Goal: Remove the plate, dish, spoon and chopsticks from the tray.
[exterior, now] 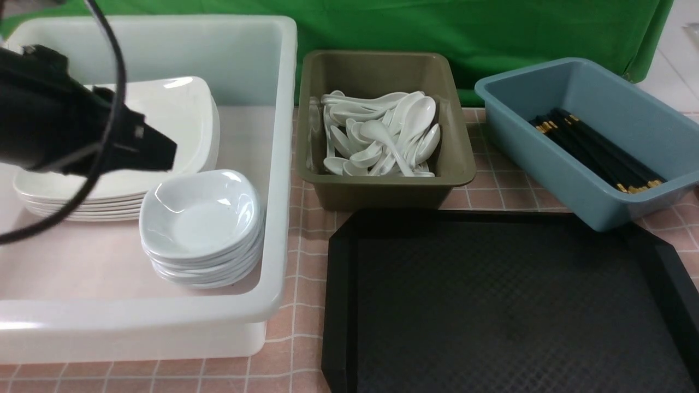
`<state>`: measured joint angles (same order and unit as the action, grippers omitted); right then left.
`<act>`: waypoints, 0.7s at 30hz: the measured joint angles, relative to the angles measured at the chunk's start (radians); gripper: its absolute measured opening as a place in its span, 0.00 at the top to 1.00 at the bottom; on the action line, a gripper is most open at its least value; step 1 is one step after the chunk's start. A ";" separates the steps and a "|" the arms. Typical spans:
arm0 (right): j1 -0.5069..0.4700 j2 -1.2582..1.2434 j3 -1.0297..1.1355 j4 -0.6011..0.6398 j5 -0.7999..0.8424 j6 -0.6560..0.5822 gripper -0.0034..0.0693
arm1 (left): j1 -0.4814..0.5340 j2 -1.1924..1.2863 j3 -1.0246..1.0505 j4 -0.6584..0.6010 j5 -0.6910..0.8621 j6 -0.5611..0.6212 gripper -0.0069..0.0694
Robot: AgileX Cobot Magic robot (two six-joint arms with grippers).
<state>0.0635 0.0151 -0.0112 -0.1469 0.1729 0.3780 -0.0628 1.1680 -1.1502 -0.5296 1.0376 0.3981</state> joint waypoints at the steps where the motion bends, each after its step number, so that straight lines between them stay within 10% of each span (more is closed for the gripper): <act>1: 0.000 0.000 0.000 0.000 0.007 -0.020 0.72 | -0.025 0.000 0.000 0.023 -0.003 -0.012 0.91; 8: 0.000 0.000 -0.001 -0.003 0.010 -0.286 0.71 | -0.090 -0.001 0.000 0.071 0.008 -0.062 0.91; 21: 0.000 0.000 -0.001 -0.003 0.010 -0.310 0.67 | -0.090 -0.321 0.326 0.164 -0.189 -0.146 0.91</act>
<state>0.0635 0.0151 -0.0120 -0.1501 0.1831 0.0682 -0.1527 0.8469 -0.8247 -0.3660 0.8484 0.2525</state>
